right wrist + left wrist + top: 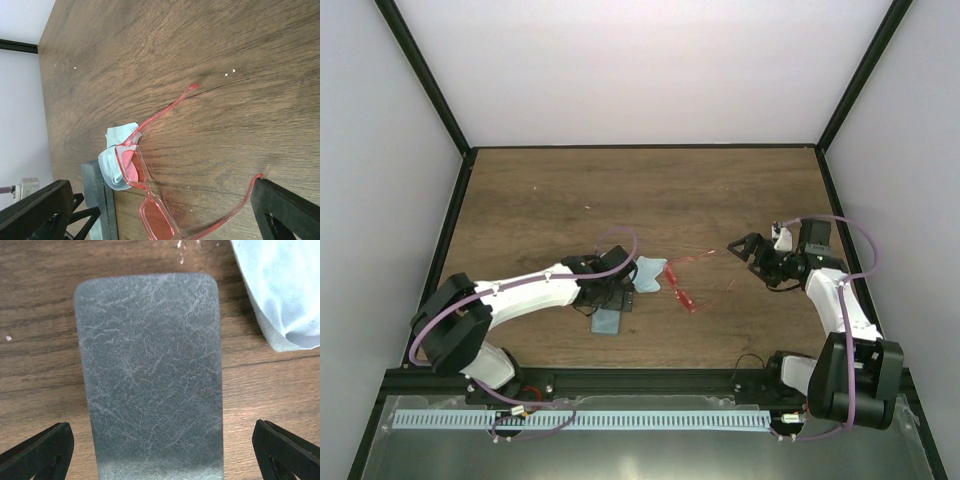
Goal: Organize the sunglasses
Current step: Pick up the sunglasses case from the center of the board.
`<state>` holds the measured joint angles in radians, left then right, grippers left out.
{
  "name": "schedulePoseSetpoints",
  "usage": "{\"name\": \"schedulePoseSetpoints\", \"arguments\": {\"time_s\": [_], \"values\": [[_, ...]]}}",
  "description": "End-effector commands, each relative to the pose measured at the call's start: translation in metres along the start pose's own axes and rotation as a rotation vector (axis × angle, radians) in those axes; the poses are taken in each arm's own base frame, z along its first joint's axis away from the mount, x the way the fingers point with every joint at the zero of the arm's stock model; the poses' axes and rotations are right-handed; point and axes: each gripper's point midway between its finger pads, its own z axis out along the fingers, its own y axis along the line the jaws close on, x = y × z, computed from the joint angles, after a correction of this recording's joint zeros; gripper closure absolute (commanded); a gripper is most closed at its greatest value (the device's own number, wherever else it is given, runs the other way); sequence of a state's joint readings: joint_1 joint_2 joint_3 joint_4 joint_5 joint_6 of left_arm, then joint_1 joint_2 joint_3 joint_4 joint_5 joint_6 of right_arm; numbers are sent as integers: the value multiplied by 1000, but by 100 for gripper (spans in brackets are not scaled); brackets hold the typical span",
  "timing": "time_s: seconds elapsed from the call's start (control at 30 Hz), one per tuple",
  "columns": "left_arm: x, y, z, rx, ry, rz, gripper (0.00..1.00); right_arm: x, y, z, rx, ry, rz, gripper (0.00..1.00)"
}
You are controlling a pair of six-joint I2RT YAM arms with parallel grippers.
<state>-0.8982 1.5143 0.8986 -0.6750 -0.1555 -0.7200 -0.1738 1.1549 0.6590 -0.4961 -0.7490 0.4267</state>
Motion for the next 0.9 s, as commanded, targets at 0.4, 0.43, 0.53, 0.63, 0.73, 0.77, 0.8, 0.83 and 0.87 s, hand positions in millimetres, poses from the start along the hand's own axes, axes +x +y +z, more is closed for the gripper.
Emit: {"name": "schedulePoseSetpoints", "arguments": {"time_s": [0.4, 0.43, 0.53, 0.63, 0.73, 0.77, 0.8, 0.83, 0.87], "values": [[12, 4, 16, -27, 62, 50, 23, -2, 2, -1, 21, 9, -10, 0], [12, 4, 16, -25, 65, 52, 27, -2, 2, -1, 20, 9, -10, 0], [12, 2, 17, -17, 73, 53, 36, -3, 3, -2, 18, 7, -12, 0], [9, 2, 13, -5, 56, 41, 37, -3, 1, -4, 38, 1, -19, 0], [4, -6, 8, 61, 53, 31, 39, -7, -1, -7, 75, -13, -34, 0], [2, -12, 5, 106, 50, 27, 40, -8, 1, -8, 73, -16, -40, 0], [-3, -18, 0, 155, 43, 18, 40, -8, 3, -9, 66, -15, -42, 0], [-8, -24, -8, 211, 29, 9, 40, -9, 6, -10, 55, -17, -44, 0], [-14, -28, -15, 264, 23, -3, 42, -10, 9, -10, 42, -16, -45, 0]]}}
